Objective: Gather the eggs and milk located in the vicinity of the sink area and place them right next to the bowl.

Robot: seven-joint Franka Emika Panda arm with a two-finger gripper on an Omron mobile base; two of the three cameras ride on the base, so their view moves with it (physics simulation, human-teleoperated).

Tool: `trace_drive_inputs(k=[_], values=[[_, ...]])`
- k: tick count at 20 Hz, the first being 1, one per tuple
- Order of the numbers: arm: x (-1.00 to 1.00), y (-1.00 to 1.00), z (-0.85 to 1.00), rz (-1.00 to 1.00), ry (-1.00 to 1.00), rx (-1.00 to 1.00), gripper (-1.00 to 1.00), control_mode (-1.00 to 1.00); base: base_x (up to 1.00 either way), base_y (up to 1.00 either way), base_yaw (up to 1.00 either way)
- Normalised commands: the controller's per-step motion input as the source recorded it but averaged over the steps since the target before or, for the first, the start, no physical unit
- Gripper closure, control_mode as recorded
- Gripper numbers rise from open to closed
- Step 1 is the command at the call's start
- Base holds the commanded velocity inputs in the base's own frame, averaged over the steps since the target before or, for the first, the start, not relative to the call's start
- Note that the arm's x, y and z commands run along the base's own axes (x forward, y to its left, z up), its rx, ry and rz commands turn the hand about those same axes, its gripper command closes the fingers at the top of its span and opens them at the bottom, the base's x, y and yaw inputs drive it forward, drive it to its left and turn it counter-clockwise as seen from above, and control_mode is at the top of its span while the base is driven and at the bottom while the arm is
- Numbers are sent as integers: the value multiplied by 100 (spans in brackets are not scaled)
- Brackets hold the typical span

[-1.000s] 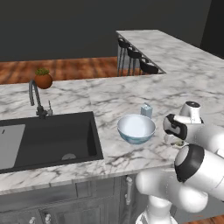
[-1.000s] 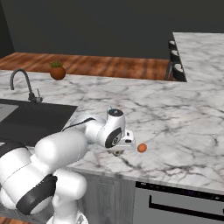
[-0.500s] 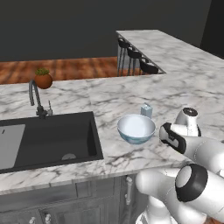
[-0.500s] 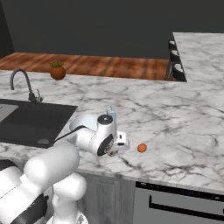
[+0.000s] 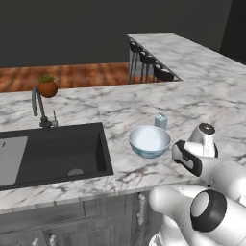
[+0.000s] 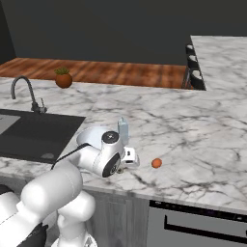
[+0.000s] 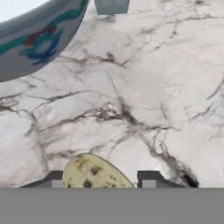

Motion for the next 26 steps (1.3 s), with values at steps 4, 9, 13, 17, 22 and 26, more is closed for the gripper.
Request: trace_drive_inputs(k=[4, 9, 13, 17, 22, 26], values=[[0, 16, 8, 4, 5, 0, 100, -100, 0, 0, 0], [6, 10, 2, 7, 1, 0, 100, -100, 0, 0, 0], [18, 12, 0, 8, 0, 0, 100, -100, 0, 0, 0], [26, 13, 0, 6, 0, -1, 100, -100, 0, 0, 0], [18, 11, 0, 6, 0, 0, 100, -100, 0, 0, 0], [5, 5, 0, 6, 0, 0, 100, -100, 0, 0, 0]])
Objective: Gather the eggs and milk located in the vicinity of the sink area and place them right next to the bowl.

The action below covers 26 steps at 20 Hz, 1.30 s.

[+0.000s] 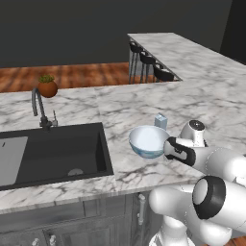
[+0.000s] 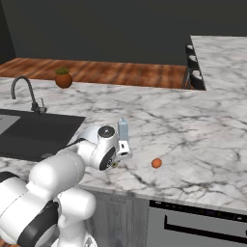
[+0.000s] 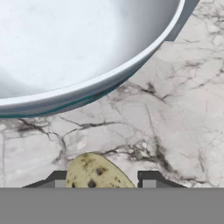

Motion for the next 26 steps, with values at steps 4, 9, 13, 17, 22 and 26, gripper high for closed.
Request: trace_drive_inputs(k=[4, 9, 13, 17, 22, 26], values=[[3, 1, 0, 5, 0, 0, 100, -100, 0, 0, 0], [3, 7, 0, 5, 0, -1, 100, -100, 0, 0, 0], [4, 12, -2, 5, 0, -2, 100, -100, 0, 0, 0], [5, 7, -14, 5, 0, -3, 100, -100, 0, 0, 0], [6, 1, -23, 5, 0, -3, 100, -100, 0, 0, 0], [12, 0, -18, 4, 0, -1, 100, -100, 0, 0, 0]])
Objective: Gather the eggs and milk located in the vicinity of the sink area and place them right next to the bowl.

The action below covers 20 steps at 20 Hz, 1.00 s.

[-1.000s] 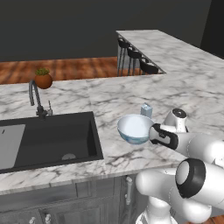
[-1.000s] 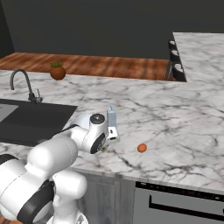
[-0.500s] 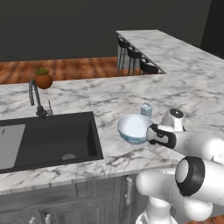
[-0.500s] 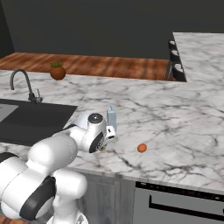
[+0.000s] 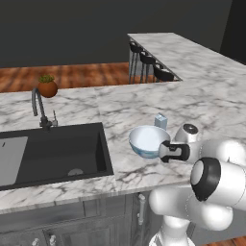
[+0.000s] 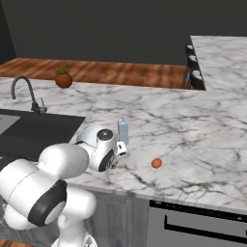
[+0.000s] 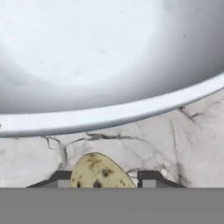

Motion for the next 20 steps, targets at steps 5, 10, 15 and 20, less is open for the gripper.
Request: trace_drive_inputs(k=[5, 10, 15, 20], values=[[12, 0, -12, 4, -1, 0, 100, -100, 0, 0, 0], [8, 0, -9, 3, -1, 0, 100, -100, 0, 0, 0], [8, 0, -6, 3, -2, 0, 100, -100, 0, 0, 0], [12, 0, -3, 3, -3, 0, 100, -100, 0, 0, 0]])
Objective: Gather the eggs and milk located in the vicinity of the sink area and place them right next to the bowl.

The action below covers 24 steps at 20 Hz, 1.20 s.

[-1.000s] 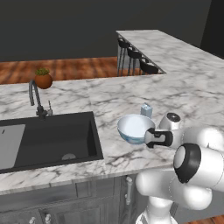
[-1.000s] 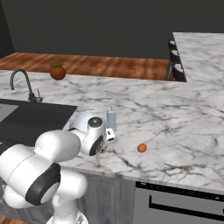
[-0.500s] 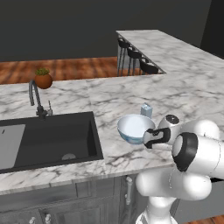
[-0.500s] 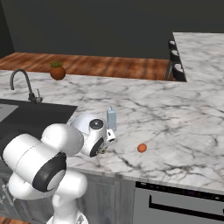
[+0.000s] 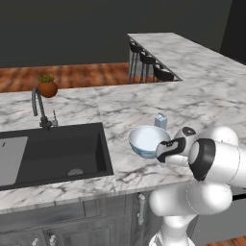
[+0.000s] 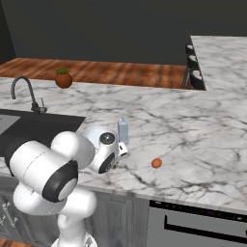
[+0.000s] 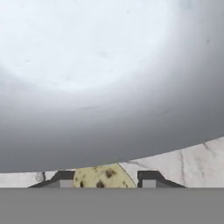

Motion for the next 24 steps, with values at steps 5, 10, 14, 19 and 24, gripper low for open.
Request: trace_drive_inputs(k=[5, 10, 14, 19, 24], values=[[12, 3, 0, 2, -5, 0, 100, -100, 0, 0, 0], [-3, 0, 0, 1, -6, 0, -100, -100, 0, 0, 0], [-28, -19, 0, 0, -8, 0, -100, -100, 0, 0, 0], [-8, -7, 15, 0, -10, 3, -100, -100, 0, 0, 0], [-1, 0, 45, 0, -9, 5, -100, -100, 0, 0, 0]])
